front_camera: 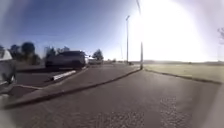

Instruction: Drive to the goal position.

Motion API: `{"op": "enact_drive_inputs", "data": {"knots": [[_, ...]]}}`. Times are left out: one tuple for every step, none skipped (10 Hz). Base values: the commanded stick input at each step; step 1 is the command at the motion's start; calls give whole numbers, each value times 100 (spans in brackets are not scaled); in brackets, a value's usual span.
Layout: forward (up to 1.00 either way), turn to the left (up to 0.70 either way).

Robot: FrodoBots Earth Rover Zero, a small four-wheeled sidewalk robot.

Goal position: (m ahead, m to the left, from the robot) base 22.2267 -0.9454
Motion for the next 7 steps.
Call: {"op": "enact_drive_inputs", "data": {"knots": [[70,0],[70,0],[70,0],[70,0],[70,-7],[70,-33],[70,-34]]}}
